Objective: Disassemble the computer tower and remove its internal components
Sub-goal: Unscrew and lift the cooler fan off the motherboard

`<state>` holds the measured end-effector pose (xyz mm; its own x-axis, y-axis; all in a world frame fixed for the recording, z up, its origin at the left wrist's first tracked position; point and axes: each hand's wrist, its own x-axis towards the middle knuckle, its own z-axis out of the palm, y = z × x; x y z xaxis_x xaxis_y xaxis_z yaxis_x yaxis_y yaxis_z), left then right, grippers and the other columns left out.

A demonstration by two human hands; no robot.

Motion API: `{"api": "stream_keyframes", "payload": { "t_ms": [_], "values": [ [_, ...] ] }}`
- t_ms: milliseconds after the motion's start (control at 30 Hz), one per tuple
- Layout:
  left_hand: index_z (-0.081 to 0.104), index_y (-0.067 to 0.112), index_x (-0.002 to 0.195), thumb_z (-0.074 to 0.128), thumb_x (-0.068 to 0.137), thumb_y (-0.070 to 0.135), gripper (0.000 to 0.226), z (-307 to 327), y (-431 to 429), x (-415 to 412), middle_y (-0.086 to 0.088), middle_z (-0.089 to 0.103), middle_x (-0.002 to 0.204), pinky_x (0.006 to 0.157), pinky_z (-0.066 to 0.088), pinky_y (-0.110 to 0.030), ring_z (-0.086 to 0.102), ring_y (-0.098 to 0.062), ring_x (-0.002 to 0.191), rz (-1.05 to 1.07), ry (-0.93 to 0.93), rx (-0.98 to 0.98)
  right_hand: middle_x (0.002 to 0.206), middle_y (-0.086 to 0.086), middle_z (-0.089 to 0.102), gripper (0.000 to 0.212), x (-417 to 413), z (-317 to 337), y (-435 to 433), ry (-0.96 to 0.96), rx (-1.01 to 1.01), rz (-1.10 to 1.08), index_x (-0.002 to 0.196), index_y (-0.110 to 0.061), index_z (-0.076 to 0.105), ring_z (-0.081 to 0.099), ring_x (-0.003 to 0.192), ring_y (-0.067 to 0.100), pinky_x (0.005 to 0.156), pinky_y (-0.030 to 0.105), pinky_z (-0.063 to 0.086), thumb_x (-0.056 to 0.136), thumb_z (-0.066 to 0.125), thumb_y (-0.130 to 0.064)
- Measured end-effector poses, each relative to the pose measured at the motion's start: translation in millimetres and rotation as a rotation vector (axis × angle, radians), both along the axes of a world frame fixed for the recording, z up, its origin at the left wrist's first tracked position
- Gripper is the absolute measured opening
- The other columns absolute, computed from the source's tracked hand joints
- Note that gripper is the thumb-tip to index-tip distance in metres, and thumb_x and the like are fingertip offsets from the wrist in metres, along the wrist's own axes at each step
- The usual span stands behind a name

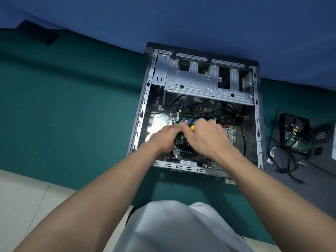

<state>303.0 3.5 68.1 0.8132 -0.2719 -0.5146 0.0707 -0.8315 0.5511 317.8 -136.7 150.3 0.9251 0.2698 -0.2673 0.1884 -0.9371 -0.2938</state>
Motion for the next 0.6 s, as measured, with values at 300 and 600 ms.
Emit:
{"api": "stream_keyframes", "payload": {
  "t_ms": [300, 600],
  "values": [
    [0.009, 0.065, 0.126, 0.062, 0.084, 0.005, 0.091, -9.0, 8.3, -2.0, 0.004, 0.019, 0.159, 0.105, 0.035, -0.045, 0.028, -0.023, 0.142, 0.026, -0.011, 0.083, 0.061, -0.002, 0.037, 0.04, 23.9, 24.8, 13.4, 0.183, -0.204, 0.387, 0.06, -0.02, 0.034, 0.039, 0.053, 0.019, 0.062, 0.033, 0.036, 0.096, 0.043, -0.037],
    [0.0, 0.062, 0.14, 0.054, 0.08, -0.006, 0.105, -9.6, 7.2, -0.4, 0.0, 0.024, 0.157, 0.094, 0.043, -0.04, 0.032, -0.024, 0.14, -0.014, -0.028, 0.11, 0.065, -0.001, 0.04, 0.013, 22.4, 39.7, 18.3, 0.169, -0.391, 0.538, 0.082, -0.017, 0.046, 0.047, 0.069, 0.029, 0.064, 0.033, 0.037, 0.092, 0.052, -0.02]
  ]
}}
